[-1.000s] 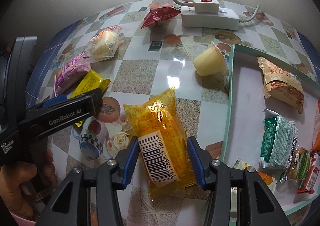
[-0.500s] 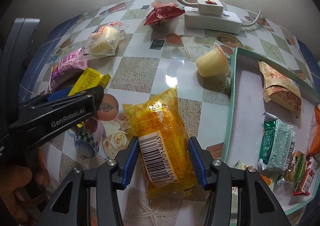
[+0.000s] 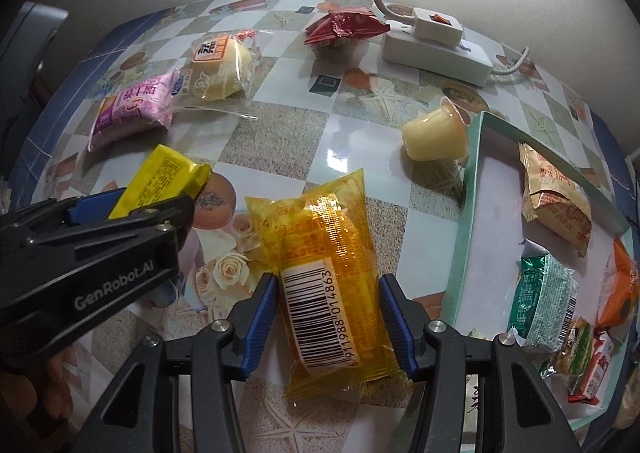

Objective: Organize snacks
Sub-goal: 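Close right gripper on orange bread bag while left closes on yellow wafer pack, then lift both held packs and carry them toward the white tray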

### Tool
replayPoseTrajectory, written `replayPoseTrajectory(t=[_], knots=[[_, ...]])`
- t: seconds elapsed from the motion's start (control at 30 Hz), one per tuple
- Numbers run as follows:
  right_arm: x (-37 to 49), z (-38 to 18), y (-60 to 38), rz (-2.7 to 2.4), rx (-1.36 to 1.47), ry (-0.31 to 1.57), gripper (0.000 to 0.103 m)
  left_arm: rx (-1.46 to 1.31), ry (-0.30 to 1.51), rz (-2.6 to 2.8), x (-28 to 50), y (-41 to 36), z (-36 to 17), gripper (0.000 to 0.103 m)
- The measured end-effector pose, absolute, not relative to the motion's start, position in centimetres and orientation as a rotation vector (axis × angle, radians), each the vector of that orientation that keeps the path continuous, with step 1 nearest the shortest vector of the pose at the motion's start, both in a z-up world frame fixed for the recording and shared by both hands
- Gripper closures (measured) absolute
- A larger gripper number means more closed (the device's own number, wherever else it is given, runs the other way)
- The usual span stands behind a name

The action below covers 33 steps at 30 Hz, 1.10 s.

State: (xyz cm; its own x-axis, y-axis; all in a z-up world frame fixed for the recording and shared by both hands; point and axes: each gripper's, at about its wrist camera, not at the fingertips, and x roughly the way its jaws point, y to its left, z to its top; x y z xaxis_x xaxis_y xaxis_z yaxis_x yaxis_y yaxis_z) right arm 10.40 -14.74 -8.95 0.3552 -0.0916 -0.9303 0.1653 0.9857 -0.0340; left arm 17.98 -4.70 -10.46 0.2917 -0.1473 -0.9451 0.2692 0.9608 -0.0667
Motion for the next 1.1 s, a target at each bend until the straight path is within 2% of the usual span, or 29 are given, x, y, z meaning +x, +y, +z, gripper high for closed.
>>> replayPoseTrajectory(t=[0.37, 0.8, 1.1], knots=[[8.5, -8.4, -15.1, -0.163, 0.142, 1.182, 0.057, 0.119, 1.251, -0.239, 15.3, -3.5, -10.4, 0.044], [7.9, -5.4, -16.5, -0.119, 0.232, 1.125, 0.058, -0.002, 1.232, -0.236, 15.9, -2.4, -8.8, 0.045], [7.1, -1.8, -18.3, -0.106, 0.313, 1.037, 0.058, -0.094, 1.151, -0.259, 15.5, -2.0, -4.5, 0.045]])
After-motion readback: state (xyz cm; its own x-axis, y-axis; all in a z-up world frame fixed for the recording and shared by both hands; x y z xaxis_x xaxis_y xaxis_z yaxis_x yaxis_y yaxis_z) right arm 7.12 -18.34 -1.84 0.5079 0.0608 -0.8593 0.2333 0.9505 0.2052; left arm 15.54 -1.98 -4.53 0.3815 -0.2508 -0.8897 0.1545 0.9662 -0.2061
